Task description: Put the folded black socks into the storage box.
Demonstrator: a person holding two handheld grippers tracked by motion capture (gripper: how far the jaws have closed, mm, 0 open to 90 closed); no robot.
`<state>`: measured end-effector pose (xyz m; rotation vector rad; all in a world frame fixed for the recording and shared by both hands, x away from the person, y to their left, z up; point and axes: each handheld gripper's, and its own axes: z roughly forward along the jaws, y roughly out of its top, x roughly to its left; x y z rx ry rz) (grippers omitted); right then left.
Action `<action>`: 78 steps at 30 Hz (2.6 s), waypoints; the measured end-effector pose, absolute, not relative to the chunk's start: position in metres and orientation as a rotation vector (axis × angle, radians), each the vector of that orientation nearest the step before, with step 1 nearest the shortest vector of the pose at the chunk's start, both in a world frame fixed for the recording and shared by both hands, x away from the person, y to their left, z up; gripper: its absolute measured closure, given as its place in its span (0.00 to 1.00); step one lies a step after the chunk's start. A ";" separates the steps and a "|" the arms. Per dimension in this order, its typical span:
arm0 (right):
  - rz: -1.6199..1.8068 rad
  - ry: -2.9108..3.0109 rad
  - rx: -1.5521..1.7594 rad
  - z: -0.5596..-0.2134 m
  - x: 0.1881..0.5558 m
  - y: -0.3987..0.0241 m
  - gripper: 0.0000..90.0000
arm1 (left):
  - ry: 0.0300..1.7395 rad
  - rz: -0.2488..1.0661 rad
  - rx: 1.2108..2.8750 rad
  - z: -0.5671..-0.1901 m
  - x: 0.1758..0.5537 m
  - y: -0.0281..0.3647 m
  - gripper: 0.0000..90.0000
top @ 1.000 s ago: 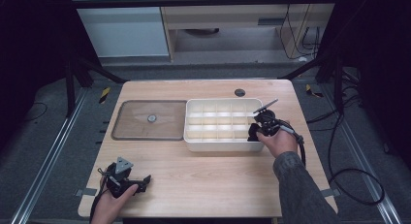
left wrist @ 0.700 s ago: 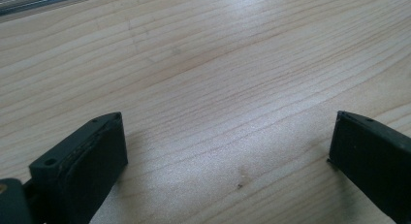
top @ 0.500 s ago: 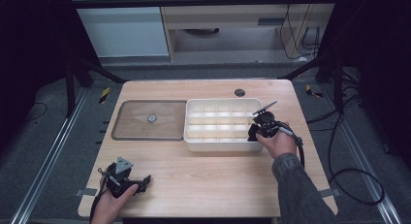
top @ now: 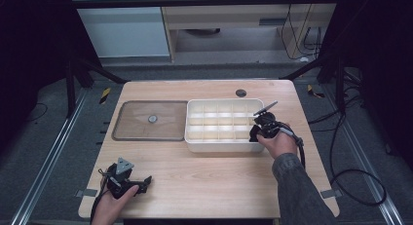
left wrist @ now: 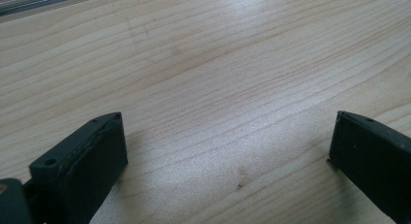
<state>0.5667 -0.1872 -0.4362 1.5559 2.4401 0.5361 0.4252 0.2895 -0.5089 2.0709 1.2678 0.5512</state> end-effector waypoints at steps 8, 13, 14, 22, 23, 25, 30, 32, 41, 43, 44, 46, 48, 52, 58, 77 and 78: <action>0.525 2.428 1.593 -0.440 0.568 -0.185 1.00 | 1.268 0.550 2.070 -0.509 0.425 0.289 0.00; 0.530 2.430 1.583 -0.440 0.565 -0.184 1.00 | 1.266 0.550 2.071 -0.509 0.425 0.289 0.00; 0.537 2.431 1.584 -0.440 0.565 -0.184 1.00 | 1.266 0.549 2.071 -0.509 0.425 0.289 0.00; 0.544 2.419 1.570 -0.439 0.563 -0.184 1.00 | 1.266 0.549 2.071 -0.509 0.425 0.289 0.00; 0.550 2.419 1.564 -0.439 0.563 -0.185 1.00 | 1.266 0.549 2.071 -0.509 0.425 0.289 0.00; 0.557 2.411 1.561 -0.438 0.561 -0.185 1.00 | 1.268 0.549 2.066 -0.509 0.425 0.289 0.00; 0.571 2.396 1.527 -0.431 0.558 -0.185 1.00 | 1.267 0.549 2.066 -0.509 0.425 0.289 0.00; 0.583 2.391 1.522 -0.429 0.557 -0.187 1.00 | 1.267 0.549 2.067 -0.509 0.425 0.289 0.00; 0.672 2.342 1.505 -0.409 0.549 -0.194 1.00 | 1.267 0.549 2.067 -0.509 0.425 0.289 0.00; 0.685 2.336 1.495 -0.405 0.548 -0.196 1.00 | 1.267 0.549 2.067 -0.509 0.425 0.289 0.00; 0.696 2.331 1.489 -0.404 0.548 -0.197 1.00 | 1.268 0.549 2.067 -0.509 0.425 0.289 0.00; 0.718 2.320 1.484 -0.400 0.546 -0.199 1.00 | 1.267 0.549 2.067 -0.509 0.425 0.289 0.00; 0.735 2.309 1.478 -0.397 0.545 -0.201 1.00 | 1.267 0.549 2.067 -0.509 0.425 0.289 0.00; 0.783 2.288 1.478 -0.391 0.543 -0.205 1.00 | 1.267 0.548 2.067 -0.509 0.425 0.289 0.00; 0.819 2.267 1.467 -0.383 0.539 -0.208 1.00 | 1.267 0.548 2.068 -0.509 0.425 0.289 0.00; 0.933 2.230 1.437 -0.368 0.527 -0.211 1.00 | 1.267 0.549 2.067 -0.509 0.425 0.289 0.00; 0.937 2.230 1.436 -0.367 0.526 -0.211 0.99 | 1.267 0.549 2.067 -0.509 0.425 0.289 0.00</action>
